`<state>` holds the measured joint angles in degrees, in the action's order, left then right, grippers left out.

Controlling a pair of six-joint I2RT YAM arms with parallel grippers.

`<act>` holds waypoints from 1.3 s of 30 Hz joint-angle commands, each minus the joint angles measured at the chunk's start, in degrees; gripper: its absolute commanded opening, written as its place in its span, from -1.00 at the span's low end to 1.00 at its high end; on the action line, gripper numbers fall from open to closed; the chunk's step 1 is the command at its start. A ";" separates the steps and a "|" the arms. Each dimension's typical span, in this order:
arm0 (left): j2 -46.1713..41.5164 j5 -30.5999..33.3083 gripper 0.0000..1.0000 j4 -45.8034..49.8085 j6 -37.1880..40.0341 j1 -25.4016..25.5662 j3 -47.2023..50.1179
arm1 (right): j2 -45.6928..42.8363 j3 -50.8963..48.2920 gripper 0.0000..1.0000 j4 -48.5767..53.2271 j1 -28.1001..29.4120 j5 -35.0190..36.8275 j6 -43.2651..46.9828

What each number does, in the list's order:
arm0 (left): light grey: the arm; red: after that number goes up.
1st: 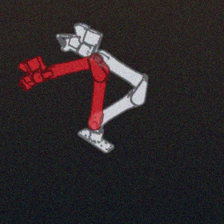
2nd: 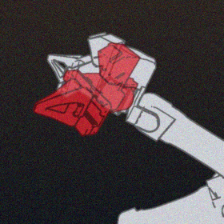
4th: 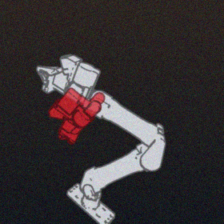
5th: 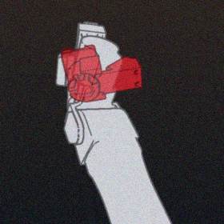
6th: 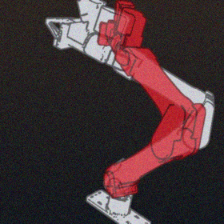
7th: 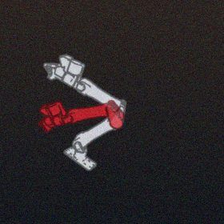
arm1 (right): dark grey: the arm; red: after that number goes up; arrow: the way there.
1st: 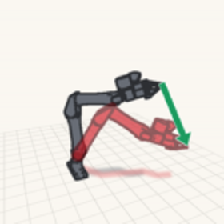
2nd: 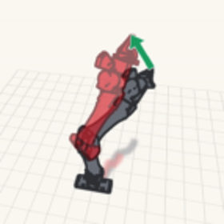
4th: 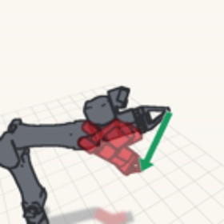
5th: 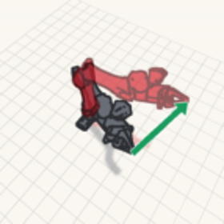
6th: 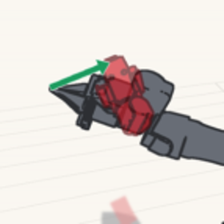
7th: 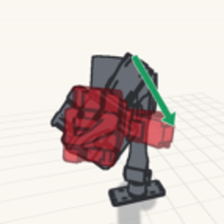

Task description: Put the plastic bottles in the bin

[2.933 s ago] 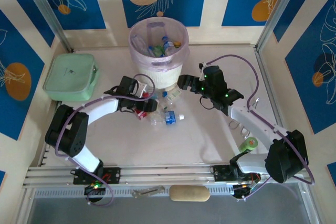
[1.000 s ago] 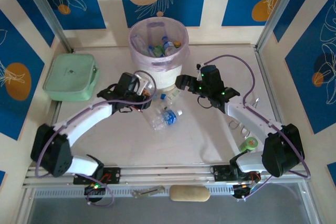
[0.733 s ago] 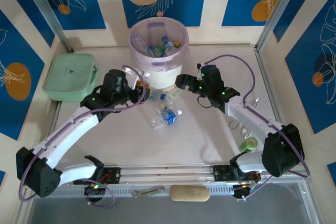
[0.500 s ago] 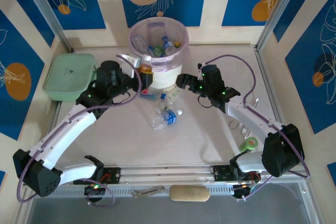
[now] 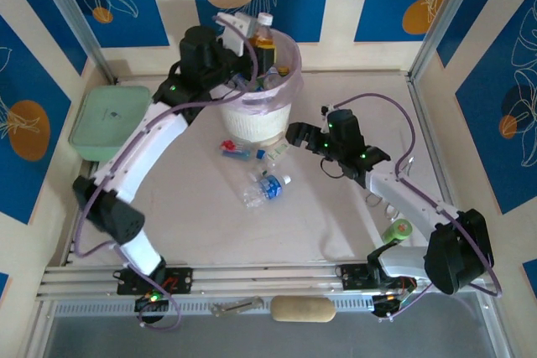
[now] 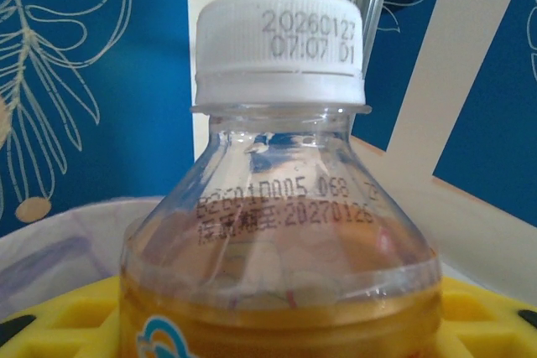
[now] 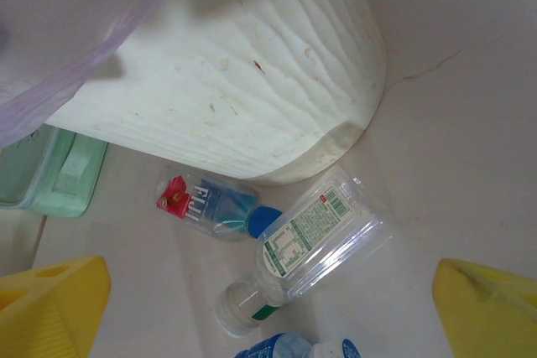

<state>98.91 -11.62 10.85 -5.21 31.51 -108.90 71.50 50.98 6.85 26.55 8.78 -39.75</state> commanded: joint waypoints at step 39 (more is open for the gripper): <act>20.97 -0.73 0.99 16.45 -2.56 -0.92 -18.99 | -2.96 -1.53 0.98 0.00 -1.85 -1.17 -1.83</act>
<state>121.99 -12.29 25.63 -8.08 30.44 -127.24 68.16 48.73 7.20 24.62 8.51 -40.97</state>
